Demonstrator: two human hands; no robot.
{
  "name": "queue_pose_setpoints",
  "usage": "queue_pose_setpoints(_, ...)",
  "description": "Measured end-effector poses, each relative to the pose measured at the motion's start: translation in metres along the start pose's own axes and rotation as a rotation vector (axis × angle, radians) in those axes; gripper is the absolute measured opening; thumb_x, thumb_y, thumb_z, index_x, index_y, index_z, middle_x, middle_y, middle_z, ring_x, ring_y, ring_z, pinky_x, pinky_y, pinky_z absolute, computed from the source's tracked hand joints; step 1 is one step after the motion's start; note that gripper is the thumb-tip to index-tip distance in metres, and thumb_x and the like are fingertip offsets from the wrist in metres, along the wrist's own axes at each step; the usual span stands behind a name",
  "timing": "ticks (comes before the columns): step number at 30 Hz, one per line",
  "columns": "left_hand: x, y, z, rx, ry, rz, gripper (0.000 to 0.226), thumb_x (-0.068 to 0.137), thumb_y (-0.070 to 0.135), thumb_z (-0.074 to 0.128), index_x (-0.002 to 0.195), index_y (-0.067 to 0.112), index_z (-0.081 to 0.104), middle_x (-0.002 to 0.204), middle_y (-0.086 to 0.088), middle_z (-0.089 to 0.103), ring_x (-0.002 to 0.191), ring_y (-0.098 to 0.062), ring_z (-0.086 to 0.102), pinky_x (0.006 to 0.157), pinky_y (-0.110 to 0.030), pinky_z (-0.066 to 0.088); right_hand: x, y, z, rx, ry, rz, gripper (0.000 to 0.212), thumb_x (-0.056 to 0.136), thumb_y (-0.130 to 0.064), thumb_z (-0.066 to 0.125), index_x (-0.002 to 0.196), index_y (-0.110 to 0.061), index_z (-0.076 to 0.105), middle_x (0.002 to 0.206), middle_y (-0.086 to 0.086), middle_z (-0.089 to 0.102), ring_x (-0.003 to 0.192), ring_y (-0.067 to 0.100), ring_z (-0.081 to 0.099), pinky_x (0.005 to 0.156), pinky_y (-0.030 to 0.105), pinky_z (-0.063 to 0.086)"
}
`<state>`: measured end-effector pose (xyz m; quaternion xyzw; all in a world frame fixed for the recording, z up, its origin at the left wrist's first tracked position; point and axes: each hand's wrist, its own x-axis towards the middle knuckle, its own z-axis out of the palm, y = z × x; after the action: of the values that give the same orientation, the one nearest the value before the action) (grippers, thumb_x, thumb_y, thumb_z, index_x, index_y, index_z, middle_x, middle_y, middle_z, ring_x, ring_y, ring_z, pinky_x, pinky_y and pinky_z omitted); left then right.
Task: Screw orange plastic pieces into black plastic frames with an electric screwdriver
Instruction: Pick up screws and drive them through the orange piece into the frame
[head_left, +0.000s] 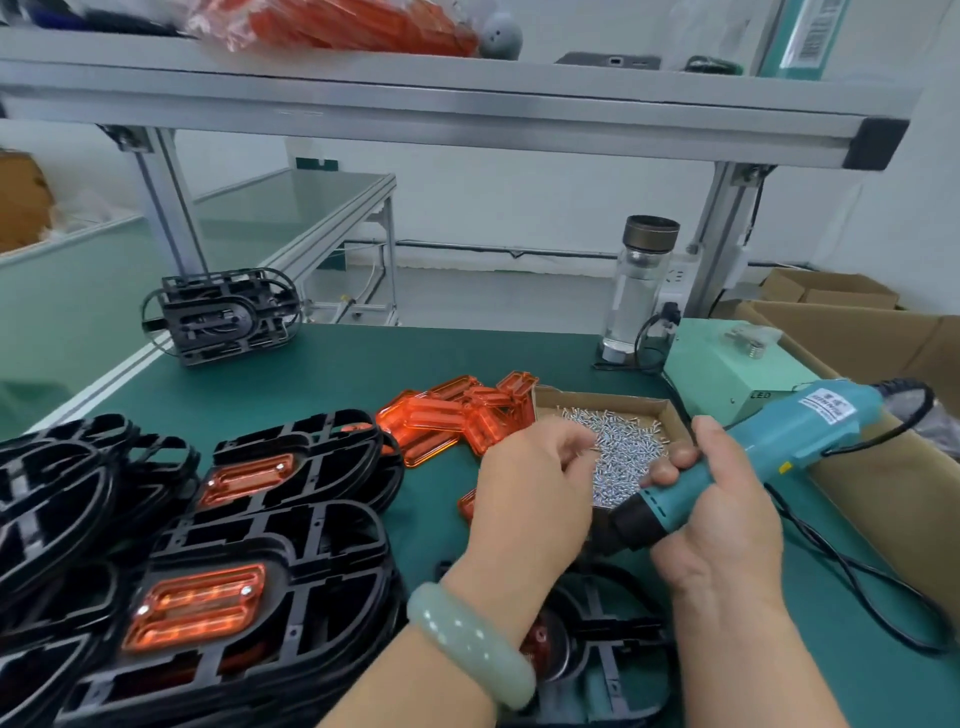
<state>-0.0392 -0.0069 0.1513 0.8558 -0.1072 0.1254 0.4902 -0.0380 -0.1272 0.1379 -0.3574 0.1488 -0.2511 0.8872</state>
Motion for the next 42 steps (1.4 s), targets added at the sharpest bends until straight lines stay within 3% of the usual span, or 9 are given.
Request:
queue_pose_setpoints(3,-0.027,-0.006,-0.013,-0.259,0.046,-0.133,0.011,0.083,0.019,0.067,0.079,0.028,0.067,0.066,0.014,0.066,0.066,0.008,0.059,0.064,-0.003,0.042,-0.003,0.000,0.000,0.038,-0.007,0.003,0.017,0.096,-0.019,0.057,0.081,-0.020,0.051,0.054,-0.007,0.046,0.042,0.007,0.043,0.048,0.016,0.038)
queue_pose_setpoints(7,-0.055,-0.010,-0.020,-0.447,0.067,-0.252,0.011,0.080,0.019,0.068,0.078,0.030,0.070,0.069,0.011,0.069,0.064,-0.002,0.063,0.066,-0.018,0.052,-0.006,0.001,0.000,0.108,-0.024,-0.007,0.018,0.097,-0.020,0.056,0.081,-0.021,0.049,0.055,-0.008,0.046,0.045,0.007,0.042,0.054,0.019,0.038)
queue_pose_setpoints(12,-0.071,-0.014,-0.028,-0.524,0.126,-0.331,0.020,0.080,0.012,0.068,0.074,0.031,0.072,0.063,0.016,0.065,0.056,0.003,0.053,0.056,-0.008,0.044,-0.016,0.004,0.003,0.150,-0.025,-0.033,0.014,0.097,-0.021,0.057,0.086,-0.020,0.048,0.056,-0.009,0.046,0.047,0.007,0.043,0.057,0.019,0.038)
queue_pose_setpoints(16,-0.077,-0.011,-0.032,-0.579,0.136,-0.335,0.017,0.081,0.014,0.069,0.085,0.031,0.070,0.072,0.012,0.067,0.064,0.000,0.059,0.066,-0.012,0.050,-0.024,-0.002,0.008,0.177,-0.026,-0.031,0.016,0.096,-0.022,0.058,0.084,-0.021,0.048,0.057,-0.009,0.046,0.048,0.007,0.043,0.060,0.021,0.037)
queue_pose_setpoints(21,-0.077,-0.013,-0.032,-0.665,0.178,-0.358,0.020,0.080,0.013,0.069,0.075,0.032,0.072,0.060,0.005,0.064,0.055,-0.002,0.054,0.058,-0.017,0.050,-0.037,-0.004,-0.001,0.234,-0.059,-0.029,0.012,0.095,-0.023,0.056,0.085,-0.023,0.049,0.058,-0.011,0.045,0.047,0.006,0.041,0.059,0.020,0.037)
queue_pose_setpoints(27,-0.080,-0.016,-0.023,-0.931,0.168,-0.558,0.011,0.084,0.005,0.066,0.088,0.014,0.070,0.061,0.004,0.065,0.057,-0.007,0.056,0.059,-0.019,0.051,-0.036,-0.005,-0.007,0.306,-0.072,0.005,0.015,0.097,-0.026,0.051,0.082,-0.023,0.052,0.059,-0.012,0.043,0.046,0.005,0.041,0.057,0.020,0.041)
queue_pose_setpoints(31,-0.078,-0.019,-0.022,-0.961,0.118,-0.610,0.011,0.084,0.009,0.068,0.075,0.012,0.073,0.064,-0.004,0.067,0.057,-0.011,0.058,0.055,-0.019,0.051,-0.031,-0.005,-0.010,0.343,-0.077,0.026,0.017,0.097,-0.026,0.051,0.080,-0.023,0.052,0.058,-0.012,0.044,0.046,0.004,0.042,0.056,0.019,0.042)
queue_pose_setpoints(36,-0.074,-0.019,-0.022,-0.927,0.033,-0.618,0.008,0.086,0.010,0.066,0.085,0.004,0.069,0.070,-0.006,0.071,0.058,-0.010,0.064,0.052,-0.016,0.051,-0.030,-0.005,-0.011,0.387,-0.085,0.050,0.018,0.096,-0.028,0.051,0.079,-0.023,0.052,0.059,-0.013,0.043,0.045,0.003,0.043,0.054,0.017,0.044)
queue_pose_setpoints(42,-0.073,-0.017,-0.023,-0.846,-0.022,-0.560,0.009,0.086,0.011,0.067,0.080,0.007,0.071,0.072,-0.009,0.073,0.060,-0.011,0.065,0.052,-0.016,0.050,-0.029,-0.005,-0.009,0.383,-0.103,0.039,0.016,0.095,-0.029,0.051,0.081,-0.023,0.052,0.059,-0.013,0.043,0.045,0.003,0.042,0.053,0.017,0.043)
